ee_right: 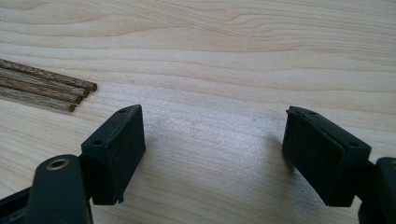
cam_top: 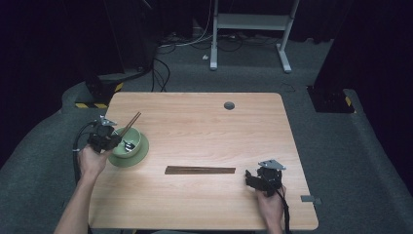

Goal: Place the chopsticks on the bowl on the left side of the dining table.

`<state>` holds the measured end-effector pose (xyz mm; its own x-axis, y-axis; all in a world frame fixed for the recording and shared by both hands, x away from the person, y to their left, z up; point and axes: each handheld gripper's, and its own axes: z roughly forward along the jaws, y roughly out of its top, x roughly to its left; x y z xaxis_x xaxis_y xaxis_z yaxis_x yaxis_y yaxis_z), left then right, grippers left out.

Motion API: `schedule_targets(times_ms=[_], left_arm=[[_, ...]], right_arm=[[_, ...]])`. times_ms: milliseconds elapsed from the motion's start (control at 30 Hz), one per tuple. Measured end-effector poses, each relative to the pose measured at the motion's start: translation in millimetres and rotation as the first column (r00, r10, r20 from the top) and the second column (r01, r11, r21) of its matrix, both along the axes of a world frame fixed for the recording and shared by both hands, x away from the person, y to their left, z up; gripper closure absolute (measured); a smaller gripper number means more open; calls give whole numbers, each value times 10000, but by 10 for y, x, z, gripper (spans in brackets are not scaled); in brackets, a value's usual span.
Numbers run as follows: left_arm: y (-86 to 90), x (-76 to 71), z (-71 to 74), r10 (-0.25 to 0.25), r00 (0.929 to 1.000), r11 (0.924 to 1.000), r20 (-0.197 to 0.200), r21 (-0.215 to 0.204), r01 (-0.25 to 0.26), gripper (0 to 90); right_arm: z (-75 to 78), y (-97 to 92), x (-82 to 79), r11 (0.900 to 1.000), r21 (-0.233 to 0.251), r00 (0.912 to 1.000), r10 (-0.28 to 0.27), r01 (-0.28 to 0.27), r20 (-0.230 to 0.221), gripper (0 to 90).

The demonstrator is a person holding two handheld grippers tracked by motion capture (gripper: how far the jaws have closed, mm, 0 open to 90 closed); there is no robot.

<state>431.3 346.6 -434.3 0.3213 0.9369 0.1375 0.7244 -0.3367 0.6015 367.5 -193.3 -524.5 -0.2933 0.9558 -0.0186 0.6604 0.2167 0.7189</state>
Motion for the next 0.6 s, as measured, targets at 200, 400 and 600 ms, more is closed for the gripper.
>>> schedule_targets(times_ms=[200,400,600], left_arm=[[7,-50,48,-102,9995,9988,290,-469,115,751],[55,-134,72,21,9988,9976,498,-688,14,606],[114,-266,76,274,9976,9969,634,-759,-226,529]], right_arm=[[0,0,0,10000,1,10000,1,-1,3,206],[0,0,0,10000,-1,10000,1,-1,1,207],[0,0,0,10000,-2,10000,-2,2,2,206]])
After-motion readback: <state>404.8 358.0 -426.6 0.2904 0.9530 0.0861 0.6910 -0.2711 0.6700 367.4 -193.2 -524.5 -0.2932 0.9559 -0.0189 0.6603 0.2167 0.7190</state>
